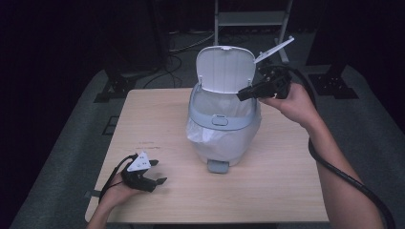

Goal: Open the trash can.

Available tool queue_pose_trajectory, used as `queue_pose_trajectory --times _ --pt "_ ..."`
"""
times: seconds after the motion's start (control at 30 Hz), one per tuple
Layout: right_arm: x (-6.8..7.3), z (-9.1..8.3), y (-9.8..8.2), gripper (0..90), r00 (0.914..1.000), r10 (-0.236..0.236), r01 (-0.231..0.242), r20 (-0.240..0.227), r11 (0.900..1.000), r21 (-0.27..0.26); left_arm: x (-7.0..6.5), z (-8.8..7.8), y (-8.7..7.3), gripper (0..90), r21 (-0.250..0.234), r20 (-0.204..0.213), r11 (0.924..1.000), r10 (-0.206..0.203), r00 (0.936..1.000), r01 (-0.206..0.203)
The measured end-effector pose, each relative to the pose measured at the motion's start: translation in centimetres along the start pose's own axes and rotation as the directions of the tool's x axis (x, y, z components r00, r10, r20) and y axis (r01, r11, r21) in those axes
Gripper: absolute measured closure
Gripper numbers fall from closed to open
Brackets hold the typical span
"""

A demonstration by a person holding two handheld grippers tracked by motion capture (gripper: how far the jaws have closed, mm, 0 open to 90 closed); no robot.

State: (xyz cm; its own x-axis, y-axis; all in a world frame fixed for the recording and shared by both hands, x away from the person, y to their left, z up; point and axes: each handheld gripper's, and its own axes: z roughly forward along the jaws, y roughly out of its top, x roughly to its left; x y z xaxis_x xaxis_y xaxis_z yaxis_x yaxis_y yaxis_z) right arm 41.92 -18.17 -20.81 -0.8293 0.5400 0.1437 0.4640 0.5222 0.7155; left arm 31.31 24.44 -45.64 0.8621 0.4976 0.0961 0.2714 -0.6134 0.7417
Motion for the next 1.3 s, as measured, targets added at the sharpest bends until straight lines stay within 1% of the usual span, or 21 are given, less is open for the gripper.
queue_pose_trajectory --times 0.1,0.33,0.43,0.47,0.53,0.6,0.63,0.67,0.7,0.73,0.77,0.8,0.83,0.87,0.9,0.93,0.97,1.0,1.13,1.17,1.3 --pt "-0.4 -0.5 -0.5 80.2 0.9998 0.019 -0.019 0.003 1.000 -0.007 0.0 0.0 0.0 24.7 -0.001 0.001 1.0000 0.000 1.0000 0.000" --pt "-1.3 -1.3 -1.0 84.1 0.9991 0.038 -0.038 0.019 0.999 -0.017 0.1 -0.1 -0.1 24.6 0.002 0.001 1.0000 -0.002 1.0000 0.002" --pt "-1.9 -1.7 -1.2 88.4 0.9986 0.044 -0.043 0.029 0.999 -0.024 0.1 -0.1 -0.1 24.6 0.004 0.002 1.0000 -0.003 1.0000 0.003" --pt "-1.9 -1.7 -1.2 88.4 0.9986 0.044 -0.043 0.029 0.999 -0.024 0.1 -0.1 -0.1 24.6 0.004 0.002 1.0000 -0.003 1.0000 0.003" --pt "-2.6 -1.9 -1.4 89.5 0.9976 0.056 -0.055 0.041 0.998 -0.029 0.1 -0.1 -0.2 24.5 0.002 0.003 1.0000 -0.004 1.0000 0.004" --pt "-2.8 -2.0 -1.4 89.5 0.9969 0.063 -0.062 0.048 0.998 -0.030 0.1 -0.1 -0.2 24.5 0.002 0.002 1.0000 -0.003 1.0000 0.003" --pt "-3.3 -2.1 -1.4 89.5 0.9957 0.075 -0.073 0.055 0.997 -0.037 0.1 -0.1 -0.2 24.5 0.001 0.002 1.0000 -0.005 1.0000 0.005" --pt "-3.3 -2.1 -1.4 89.5 0.9957 0.075 -0.073 0.055 0.997 -0.037 0.1 -0.1 -0.2 24.5 0.001 0.002 1.0000 -0.005 1.0000 0.005" --pt "-3.8 -2.2 -1.5 89.6 0.9942 0.087 -0.085 0.063 0.995 -0.044 0.2 -0.1 -0.2 24.5 0.000 0.002 1.0000 -0.007 1.0000 0.007" --pt "-3.8 -2.2 -1.5 89.6 0.9942 0.087 -0.085 0.063 0.995 -0.044 0.2 -0.1 -0.2 24.5 0.000 0.002 1.0000 -0.007 1.0000 0.007" --pt "-4.4 -2.2 -1.4 89.6 0.9926 0.098 -0.095 0.072 0.995 -0.044 0.2 -0.1 -0.2 24.5 0.002 0.004 1.0000 -0.007 1.0000 0.007" --pt "-4.4 -2.2 -1.4 89.6 0.9926 0.098 -0.095 0.072 0.995 -0.044 0.2 -0.1 -0.2 24.5 0.002 0.004 1.0000 -0.007 1.0000 0.007" --pt "-4.9 -2.1 -1.3 89.6 0.9903 0.109 -0.106 0.087 0.994 -0.042 0.1 -0.1 -0.2 24.5 0.001 0.007 1.0000 -0.004 1.0000 0.004" --pt "-4.9 -2.1 -1.3 89.6 0.9903 0.109 -0.106 0.087 0.994 -0.042 0.1 -0.1 -0.2 24.5 0.001 0.007 1.0000 -0.004 1.0000 0.004" --pt "-5.3 -1.9 -1.2 89.7 0.9887 0.118 -0.114 0.093 0.992 -0.044 0.1 -0.1 -0.1 24.5 -0.004 0.007 1.0000 -0.006 1.0000 0.006" --pt "-5.3 -1.9 -1.2 89.7 0.9887 0.118 -0.114 0.093 0.992 -0.044 0.1 -0.1 -0.1 24.5 -0.004 0.007 1.0000 -0.006 1.0000 0.006" --pt "-5.7 -1.7 -1.0 89.6 0.9879 0.123 -0.119 0.094 0.992 -0.049 0.1 -0.1 -0.1 24.5 -0.004 0.008 1.0000 -0.004 1.0000 0.004" --pt "-5.7 -1.7 -1.0 89.6 0.9879 0.123 -0.119 0.094 0.992 -0.049 0.1 -0.1 -0.1 24.5 -0.004 0.008 1.0000 -0.004 1.0000 0.004" --pt "-6.5 -1.2 -0.4 89.7 0.9862 0.130 -0.126 0.103 0.991 -0.046 0.1 -0.1 -0.2 24.5 0.000 0.008 1.0000 -0.005 1.0000 0.005" --pt "-6.9 -1.1 -0.1 89.7 0.9838 0.136 -0.132 0.117 0.990 -0.038 0.1 -0.1 -0.2 24.5 -0.004 0.007 0.9999 -0.009 0.9999 0.010" --pt "-7.7 -1.2 0.4 89.7 0.9809 0.161 -0.154 0.109 0.985 -0.074 0.2 -0.2 -0.3 24.5 -0.006 0.006 0.9999 -0.011 0.9999 0.012"
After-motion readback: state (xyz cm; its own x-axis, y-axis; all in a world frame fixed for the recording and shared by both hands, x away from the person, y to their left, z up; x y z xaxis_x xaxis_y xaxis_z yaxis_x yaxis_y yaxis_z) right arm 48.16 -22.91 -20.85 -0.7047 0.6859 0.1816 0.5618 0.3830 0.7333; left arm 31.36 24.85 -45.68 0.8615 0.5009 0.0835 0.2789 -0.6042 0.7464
